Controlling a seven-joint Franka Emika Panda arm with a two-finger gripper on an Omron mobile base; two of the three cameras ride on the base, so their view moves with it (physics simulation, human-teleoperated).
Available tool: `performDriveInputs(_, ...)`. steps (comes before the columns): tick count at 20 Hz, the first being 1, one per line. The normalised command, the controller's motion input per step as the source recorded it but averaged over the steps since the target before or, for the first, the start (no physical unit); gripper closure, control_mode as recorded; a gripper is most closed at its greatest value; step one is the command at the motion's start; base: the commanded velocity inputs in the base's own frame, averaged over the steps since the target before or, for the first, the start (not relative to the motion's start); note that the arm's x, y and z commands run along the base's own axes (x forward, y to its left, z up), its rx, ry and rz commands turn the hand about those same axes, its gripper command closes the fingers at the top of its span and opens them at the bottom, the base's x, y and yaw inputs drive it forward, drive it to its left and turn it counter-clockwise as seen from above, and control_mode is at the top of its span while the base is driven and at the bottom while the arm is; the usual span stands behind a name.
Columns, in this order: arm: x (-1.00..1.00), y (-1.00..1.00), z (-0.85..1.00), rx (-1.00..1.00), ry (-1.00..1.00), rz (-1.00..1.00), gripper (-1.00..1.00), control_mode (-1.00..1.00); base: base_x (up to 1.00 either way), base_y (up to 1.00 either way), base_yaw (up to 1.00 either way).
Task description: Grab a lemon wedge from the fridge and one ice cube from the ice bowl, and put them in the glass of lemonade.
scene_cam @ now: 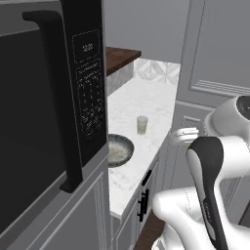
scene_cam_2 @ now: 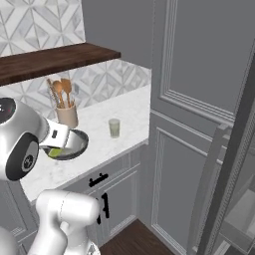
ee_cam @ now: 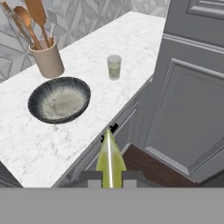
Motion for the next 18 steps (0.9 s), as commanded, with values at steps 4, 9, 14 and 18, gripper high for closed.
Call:
performDriveInputs(4, 0.0, 0.0, 0.0, 0.0, 0.0, 0.0, 1.0, 1.0, 0.0, 0.0, 0.0)
performDriveInputs(9, 0.42, 0.0, 0.0, 0.0, 0.02, 0.01, 1.0, -1.0, 0.0, 0.0, 0.0)
performDriveInputs(14, 1.0, 0.0, 0.0, 0.0, 0.03, 0.05, 1.0, -1.0, 0.0, 0.0, 0.0)
performDriveInputs(18, 1.0, -0.03, 0.0, 0.0, 0.02, 0.07, 1.0, -1.0, 0.0, 0.0, 0.0)
